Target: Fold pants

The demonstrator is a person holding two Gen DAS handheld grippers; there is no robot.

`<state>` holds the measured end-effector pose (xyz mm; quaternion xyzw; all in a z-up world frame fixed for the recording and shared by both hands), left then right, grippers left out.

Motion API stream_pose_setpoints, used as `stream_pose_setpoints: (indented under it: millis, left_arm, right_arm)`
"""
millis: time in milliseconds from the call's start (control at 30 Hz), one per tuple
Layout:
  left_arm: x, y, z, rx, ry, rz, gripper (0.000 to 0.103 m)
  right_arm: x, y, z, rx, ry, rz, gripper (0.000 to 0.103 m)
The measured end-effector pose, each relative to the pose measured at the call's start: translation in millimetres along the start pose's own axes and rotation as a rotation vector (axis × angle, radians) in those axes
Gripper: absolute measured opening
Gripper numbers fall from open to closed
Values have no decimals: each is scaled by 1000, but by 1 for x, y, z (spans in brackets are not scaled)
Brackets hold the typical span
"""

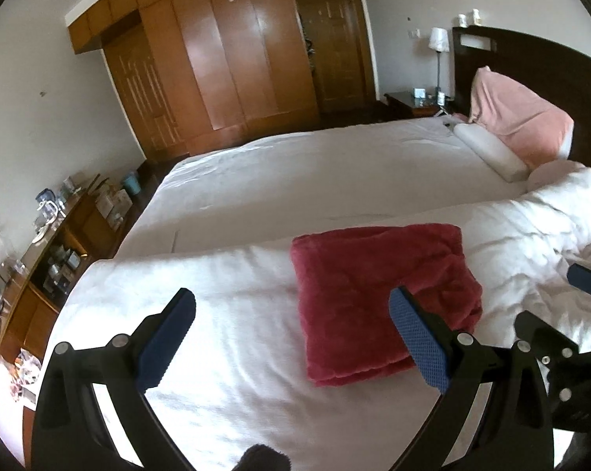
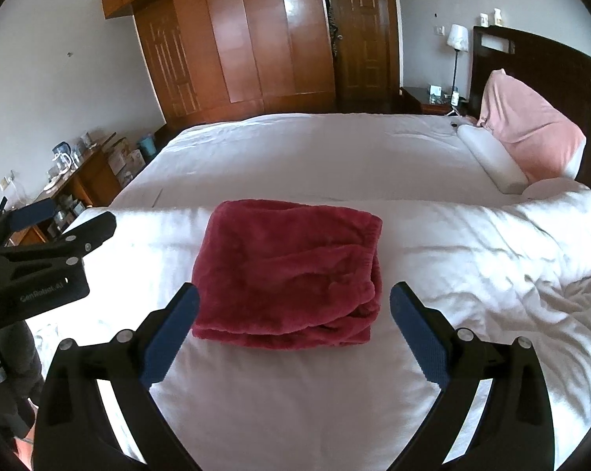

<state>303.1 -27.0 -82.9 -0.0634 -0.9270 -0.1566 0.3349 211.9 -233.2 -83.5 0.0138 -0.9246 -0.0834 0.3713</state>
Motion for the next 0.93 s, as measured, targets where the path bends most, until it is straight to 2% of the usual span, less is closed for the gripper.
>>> stream_pose_setpoints:
  millis: [167,667,933]
  left_arm:
    - [-3,-4,1,5,28,53,98]
    - [-8,-10,2,-38,24,71,98]
    - [-17,-5,6,-10,58,59,98]
  right_arm:
    - [1,1,0,6,-1,5,99]
    - [-3,-1,2,-10,14,25,99]
    - [-13,-5,5,-24,38,22,99]
Point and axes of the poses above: each gripper's, at about its wrist camera, not at the fingertips, and x roughly against the way its jaws point, y to its left, z to its underside, the point moved 2 cm from there along -x, roughly the way its jaws point, and after that the axes turned 2 degrees about -x, right-handed, at the moved point
